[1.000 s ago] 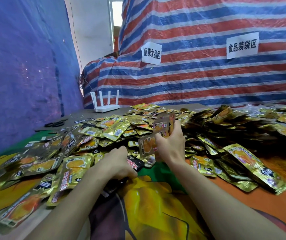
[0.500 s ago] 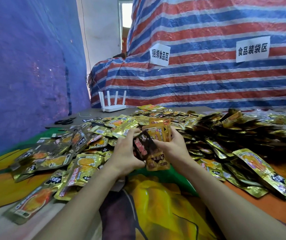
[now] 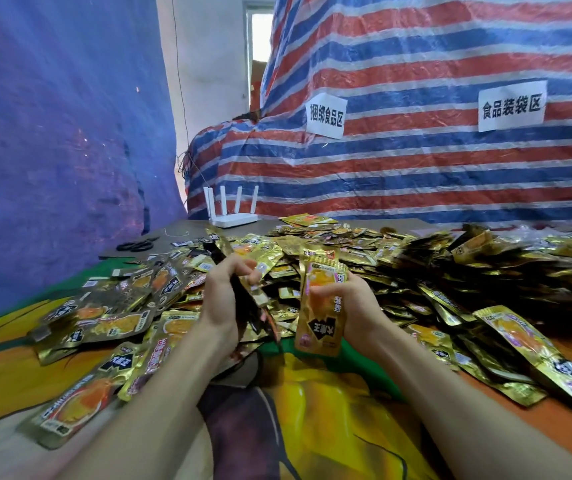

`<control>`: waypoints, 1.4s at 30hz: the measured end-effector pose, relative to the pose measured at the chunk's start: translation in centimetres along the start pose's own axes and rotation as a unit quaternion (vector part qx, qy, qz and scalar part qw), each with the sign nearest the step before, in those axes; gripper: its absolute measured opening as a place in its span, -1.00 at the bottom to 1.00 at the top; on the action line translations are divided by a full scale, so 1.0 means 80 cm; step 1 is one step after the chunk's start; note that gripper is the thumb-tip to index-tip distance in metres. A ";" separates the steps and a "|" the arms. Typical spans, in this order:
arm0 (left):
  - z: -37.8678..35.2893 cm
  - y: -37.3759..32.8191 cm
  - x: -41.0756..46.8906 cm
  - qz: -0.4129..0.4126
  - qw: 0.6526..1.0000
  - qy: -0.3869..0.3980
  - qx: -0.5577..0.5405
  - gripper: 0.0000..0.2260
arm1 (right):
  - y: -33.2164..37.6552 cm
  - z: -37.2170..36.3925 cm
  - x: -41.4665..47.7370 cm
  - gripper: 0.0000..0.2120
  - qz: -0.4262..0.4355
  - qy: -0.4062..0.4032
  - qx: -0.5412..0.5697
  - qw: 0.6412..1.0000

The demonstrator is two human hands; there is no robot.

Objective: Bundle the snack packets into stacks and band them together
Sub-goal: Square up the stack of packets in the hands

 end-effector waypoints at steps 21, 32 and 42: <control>-0.057 0.074 -0.013 -0.050 0.954 0.116 0.272 -0.27 | -0.003 -0.030 -0.022 -0.74 0.099 -0.087 0.048 0.990; -0.054 0.045 -0.020 -0.181 0.973 0.037 0.136 -0.34 | -0.009 -0.016 -0.016 -0.71 0.055 -0.154 -0.013 0.987; -0.036 0.085 -0.005 -0.039 0.978 -0.019 0.203 -0.04 | -0.021 -0.033 -0.025 -0.69 -0.010 -0.046 0.026 0.999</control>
Point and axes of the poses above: each hand's wrist, its own x-axis towards the middle knuckle, its own z-axis out of the back of the hand, y = z × x, the point moved 6 cm from there along x, towards the middle knuckle, and after that the axes turned 11 degrees about z, right-handed, at the moved point
